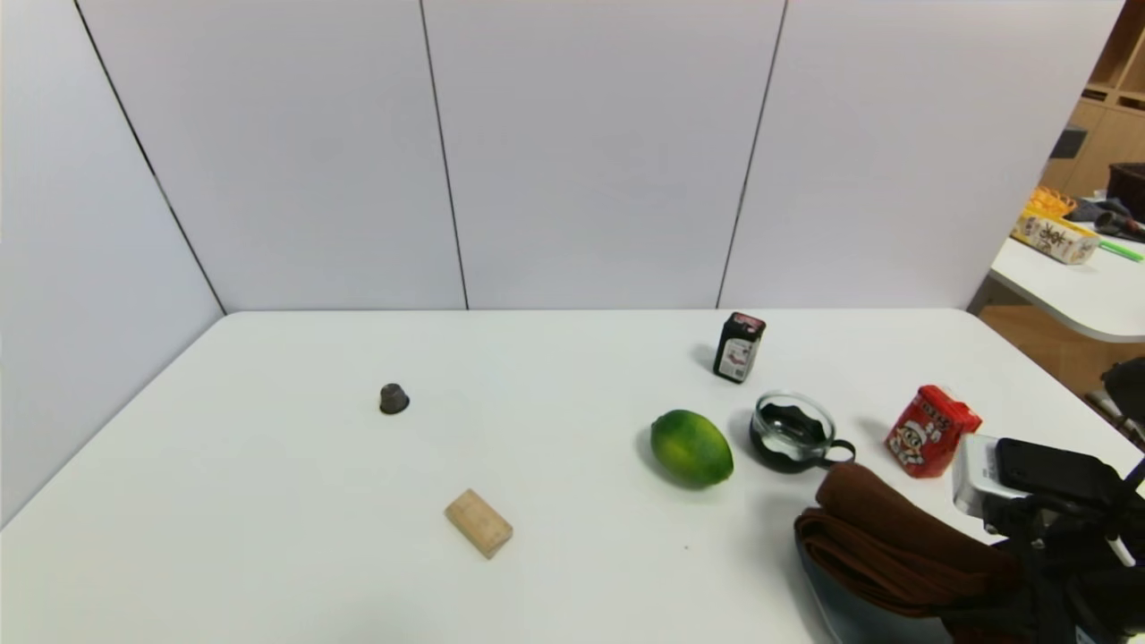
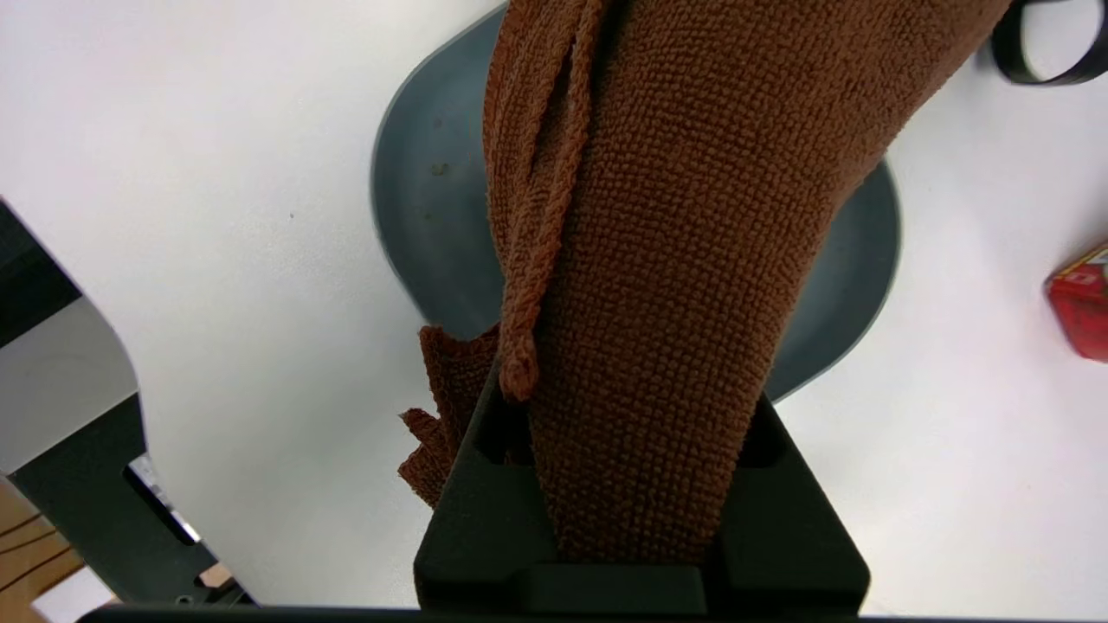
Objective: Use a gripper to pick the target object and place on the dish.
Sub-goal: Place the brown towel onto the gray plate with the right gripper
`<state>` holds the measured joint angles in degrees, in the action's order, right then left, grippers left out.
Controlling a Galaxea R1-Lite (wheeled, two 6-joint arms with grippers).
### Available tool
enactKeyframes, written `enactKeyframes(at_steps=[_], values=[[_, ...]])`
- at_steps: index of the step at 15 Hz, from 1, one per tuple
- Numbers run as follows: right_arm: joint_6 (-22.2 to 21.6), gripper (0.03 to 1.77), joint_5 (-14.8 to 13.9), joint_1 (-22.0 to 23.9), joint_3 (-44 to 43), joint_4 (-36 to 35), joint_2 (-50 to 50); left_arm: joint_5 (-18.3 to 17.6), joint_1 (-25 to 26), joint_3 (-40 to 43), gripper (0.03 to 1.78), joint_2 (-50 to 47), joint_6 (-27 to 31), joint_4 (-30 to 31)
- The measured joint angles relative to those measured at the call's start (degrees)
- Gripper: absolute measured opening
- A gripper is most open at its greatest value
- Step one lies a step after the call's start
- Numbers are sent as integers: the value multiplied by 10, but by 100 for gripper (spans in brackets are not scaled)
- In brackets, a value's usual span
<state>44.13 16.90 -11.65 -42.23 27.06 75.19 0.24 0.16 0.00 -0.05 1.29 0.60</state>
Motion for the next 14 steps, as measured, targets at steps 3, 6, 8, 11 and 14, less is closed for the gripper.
enactKeyframes(at_steps=[3,6,8,11,14], values=[[-2,38,-3,4,-5,-22,20,0,0,0,169,0,0,0],[-4,38,-3,9,-5,-23,33,0,0,0,169,0,0,0],[-4,38,-3,9,-1,-22,37,0,0,0,169,0,0,0],[-3,77,-4,10,2,-23,39,0,0,0,169,0,0,0],[-4,107,-18,10,-1,-23,40,0,0,0,169,0,0,0]])
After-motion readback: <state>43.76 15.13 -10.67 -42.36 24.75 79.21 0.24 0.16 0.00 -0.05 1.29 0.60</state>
